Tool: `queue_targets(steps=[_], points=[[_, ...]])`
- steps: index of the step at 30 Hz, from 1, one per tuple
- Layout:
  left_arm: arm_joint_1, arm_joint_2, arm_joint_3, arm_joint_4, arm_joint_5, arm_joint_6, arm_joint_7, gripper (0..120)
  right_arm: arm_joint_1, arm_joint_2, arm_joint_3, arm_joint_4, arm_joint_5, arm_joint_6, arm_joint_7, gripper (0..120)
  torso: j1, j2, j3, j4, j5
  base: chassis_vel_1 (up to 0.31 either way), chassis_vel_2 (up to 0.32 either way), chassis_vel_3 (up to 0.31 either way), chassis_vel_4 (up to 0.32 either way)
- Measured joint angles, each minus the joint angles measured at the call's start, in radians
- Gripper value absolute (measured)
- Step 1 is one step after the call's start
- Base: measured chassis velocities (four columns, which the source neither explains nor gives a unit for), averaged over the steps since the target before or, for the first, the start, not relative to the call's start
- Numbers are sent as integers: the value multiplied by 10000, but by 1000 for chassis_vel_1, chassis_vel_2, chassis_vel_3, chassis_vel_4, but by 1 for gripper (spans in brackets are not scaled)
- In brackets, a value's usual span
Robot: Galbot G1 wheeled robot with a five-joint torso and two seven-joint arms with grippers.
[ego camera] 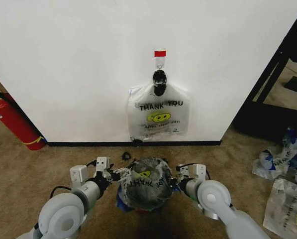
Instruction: Pick up the garbage bag from the wall and place it over the trash bin.
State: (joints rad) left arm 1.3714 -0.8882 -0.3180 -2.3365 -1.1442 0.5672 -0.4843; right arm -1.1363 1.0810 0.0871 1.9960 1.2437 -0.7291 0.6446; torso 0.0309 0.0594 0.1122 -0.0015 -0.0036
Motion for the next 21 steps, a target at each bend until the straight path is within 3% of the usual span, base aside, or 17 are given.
queue_targets(steps=[6,13,17,21], points=[[-149,87,-19,-187,-258,70,-167,100,-364,37,271,328,-667,381,-618,1,0,0,0,0,-1,0,0,0,0],[-1077,627,434,-973,-1236,670,-638,100,-1034,49,701,768,-2178,1396,-1552,1,0,0,0,-2,1,0,0,0,0],[-3411,1280,2236,-1035,-2679,1140,-1021,96,-1531,107,854,953,-3565,2381,-2201,1,0,0,0,-2,0,0,0,0,0],[-5482,1265,3840,-316,-3638,1303,-1641,86,-1820,208,857,1095,-4631,2920,-2625,1,0,0,0,-4,1,0,0,0,0]])
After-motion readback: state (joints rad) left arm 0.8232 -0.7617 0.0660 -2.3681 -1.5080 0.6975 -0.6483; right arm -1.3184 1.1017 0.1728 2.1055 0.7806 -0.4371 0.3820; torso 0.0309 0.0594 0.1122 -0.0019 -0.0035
